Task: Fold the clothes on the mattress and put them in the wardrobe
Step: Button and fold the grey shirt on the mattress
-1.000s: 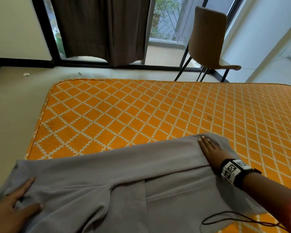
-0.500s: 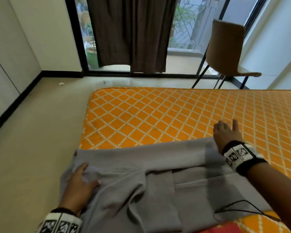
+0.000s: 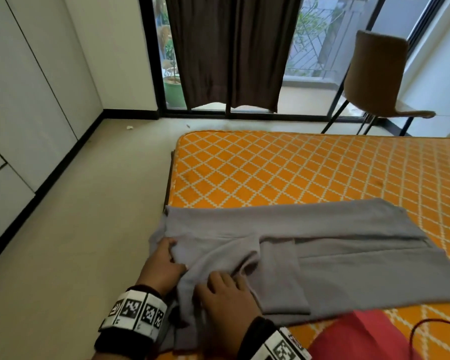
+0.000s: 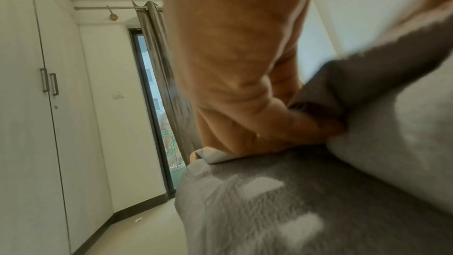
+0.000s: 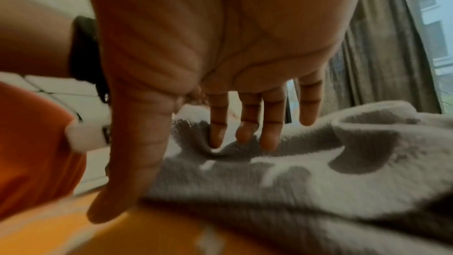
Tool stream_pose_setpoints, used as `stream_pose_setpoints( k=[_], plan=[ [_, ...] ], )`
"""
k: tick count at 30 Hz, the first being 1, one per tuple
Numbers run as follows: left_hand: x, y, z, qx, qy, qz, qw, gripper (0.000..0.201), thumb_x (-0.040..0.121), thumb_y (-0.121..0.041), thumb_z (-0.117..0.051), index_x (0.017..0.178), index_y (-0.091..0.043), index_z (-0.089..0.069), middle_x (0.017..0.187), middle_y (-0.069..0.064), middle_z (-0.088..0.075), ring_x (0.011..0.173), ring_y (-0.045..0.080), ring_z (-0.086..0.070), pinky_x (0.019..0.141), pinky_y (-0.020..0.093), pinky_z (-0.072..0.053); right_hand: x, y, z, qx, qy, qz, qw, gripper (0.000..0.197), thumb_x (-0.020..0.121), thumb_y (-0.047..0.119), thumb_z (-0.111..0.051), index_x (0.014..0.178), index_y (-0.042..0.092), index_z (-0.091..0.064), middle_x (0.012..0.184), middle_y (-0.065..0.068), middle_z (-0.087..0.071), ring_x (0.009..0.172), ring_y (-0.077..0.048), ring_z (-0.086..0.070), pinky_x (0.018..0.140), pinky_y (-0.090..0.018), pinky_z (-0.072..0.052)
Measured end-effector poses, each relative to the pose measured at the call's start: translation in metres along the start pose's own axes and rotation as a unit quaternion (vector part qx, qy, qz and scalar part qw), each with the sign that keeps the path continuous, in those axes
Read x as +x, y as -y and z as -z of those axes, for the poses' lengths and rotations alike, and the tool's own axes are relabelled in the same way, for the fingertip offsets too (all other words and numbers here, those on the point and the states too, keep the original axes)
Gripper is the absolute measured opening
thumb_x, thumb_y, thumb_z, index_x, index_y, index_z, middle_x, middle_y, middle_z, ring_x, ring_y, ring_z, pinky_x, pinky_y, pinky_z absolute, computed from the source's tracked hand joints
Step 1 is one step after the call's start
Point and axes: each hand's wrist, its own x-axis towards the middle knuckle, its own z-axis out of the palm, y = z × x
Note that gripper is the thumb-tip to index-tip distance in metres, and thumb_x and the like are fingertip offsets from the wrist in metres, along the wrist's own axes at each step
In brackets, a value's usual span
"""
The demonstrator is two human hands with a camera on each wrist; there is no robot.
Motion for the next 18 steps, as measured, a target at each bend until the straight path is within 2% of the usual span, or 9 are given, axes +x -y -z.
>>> stream_pose_setpoints(
  k=[2, 4, 6, 7, 9, 11, 12, 15, 18],
  plan=[
    [0.001, -0.004, 0.002, -0.026, 0.008, -0.006, 1.0, 0.051, 0.082, -0.003, -0.068, 0.124, -0.023, -0.047, 0.092, 0.002, -0.058, 0.09, 0.024, -0.059, 0.073, 0.032, -0.047, 0.0, 0.004, -0.01, -0.016, 0.009, 0.009, 1.0, 0.031, 0.062, 0.053, -0.043, 0.08, 0.033, -0.059, 0.074, 0.004, -0.059, 0.062, -0.018, -0.06, 0.053, -0.031, -0.049],
    [0.003, -0.011, 0.002, -0.057, 0.021, -0.014, 0.998, 0.048, 0.083, -0.002, -0.068, 0.121, -0.023, -0.048, 0.097, 0.004, -0.058, 0.092, 0.022, -0.058, 0.069, 0.027, -0.047, 0.003, 0.003, -0.012, -0.022, 0.036, 0.013, 0.999, 0.025, 0.058, 0.056, -0.055, 0.066, 0.035, -0.066, 0.071, 0.008, -0.058, 0.062, -0.015, -0.06, 0.051, -0.03, -0.049],
    [0.005, -0.015, -0.001, -0.087, 0.033, -0.011, 0.996, 0.043, 0.085, -0.004, -0.068, 0.119, -0.023, -0.05, 0.106, 0.009, -0.057, 0.092, 0.023, -0.058, 0.065, 0.026, -0.045, 0.005, -0.001, -0.002, 0.007, 0.031, 0.029, 0.999, 0.023, 0.062, 0.052, -0.048, 0.06, 0.038, -0.067, 0.067, 0.013, -0.056, 0.061, -0.01, -0.059, 0.053, -0.028, -0.048],
    [0.006, -0.016, -0.004, -0.106, 0.032, -0.004, 0.994, 0.038, 0.086, -0.008, -0.068, 0.117, -0.022, -0.051, 0.108, 0.01, -0.057, 0.091, 0.022, -0.058, 0.066, 0.027, -0.047, 0.006, -0.007, 0.004, 0.039, 0.027, 0.04, 0.998, 0.026, 0.065, 0.046, -0.043, 0.062, 0.038, -0.067, 0.069, 0.014, -0.056, 0.063, -0.01, -0.06, 0.057, -0.03, -0.047],
    [0.01, -0.014, -0.01, -0.158, 0.013, 0.006, 0.987, 0.024, 0.088, -0.018, -0.068, 0.109, -0.021, -0.056, 0.108, 0.004, -0.058, 0.093, 0.018, -0.059, 0.078, 0.031, -0.051, 0.012, -0.022, 0.014, 0.157, 0.041, 0.079, 0.984, 0.022, 0.077, 0.034, -0.047, 0.08, 0.032, -0.069, 0.087, 0.006, -0.062, 0.081, -0.017, -0.062, 0.073, -0.036, -0.044],
    [0.014, -0.013, -0.016, -0.205, -0.009, 0.011, 0.979, 0.013, 0.09, -0.022, -0.067, 0.1, -0.022, -0.058, 0.107, 0.0, -0.059, 0.093, 0.012, -0.057, 0.083, 0.032, -0.049, 0.018, -0.042, 0.02, 0.297, 0.099, 0.081, 0.946, 0.018, 0.085, 0.025, -0.056, 0.095, 0.019, -0.069, 0.102, -0.001, -0.065, 0.092, -0.023, -0.061, 0.081, -0.035, -0.047],
    [0.015, -0.012, -0.017, -0.225, -0.016, 0.013, 0.974, 0.01, 0.091, -0.021, -0.066, 0.098, -0.023, -0.059, 0.108, 0.0, -0.059, 0.094, 0.011, -0.056, 0.084, 0.032, -0.048, 0.021, -0.05, 0.025, 0.353, 0.095, 0.071, 0.928, 0.015, 0.085, 0.02, -0.061, 0.095, 0.014, -0.07, 0.102, -0.003, -0.068, 0.092, -0.022, -0.063, 0.081, -0.035, -0.05],
    [0.021, -0.008, -0.018, -0.269, -0.025, 0.024, 0.963, 0.012, 0.093, -0.015, -0.064, 0.1, -0.024, -0.062, 0.114, 0.003, -0.06, 0.105, 0.02, -0.058, 0.098, 0.043, -0.049, 0.027, -0.069, 0.036, 0.499, 0.078, 0.068, 0.86, 0.01, 0.085, 0.015, -0.058, 0.084, 0.014, -0.068, 0.087, -0.002, -0.07, 0.081, -0.016, -0.065, 0.074, -0.03, -0.052],
    [0.026, -0.003, -0.018, -0.277, -0.056, 0.026, 0.959, 0.016, 0.095, -0.012, -0.059, 0.099, -0.028, -0.063, 0.117, 0.003, -0.061, 0.11, 0.022, -0.057, 0.103, 0.045, -0.046, 0.034, -0.084, 0.043, 0.613, 0.052, 0.066, 0.785, 0.01, 0.088, 0.015, -0.052, 0.08, 0.018, -0.057, 0.075, 0.006, -0.058, 0.072, -0.006, -0.054, 0.067, -0.022, -0.042]
  ],
)
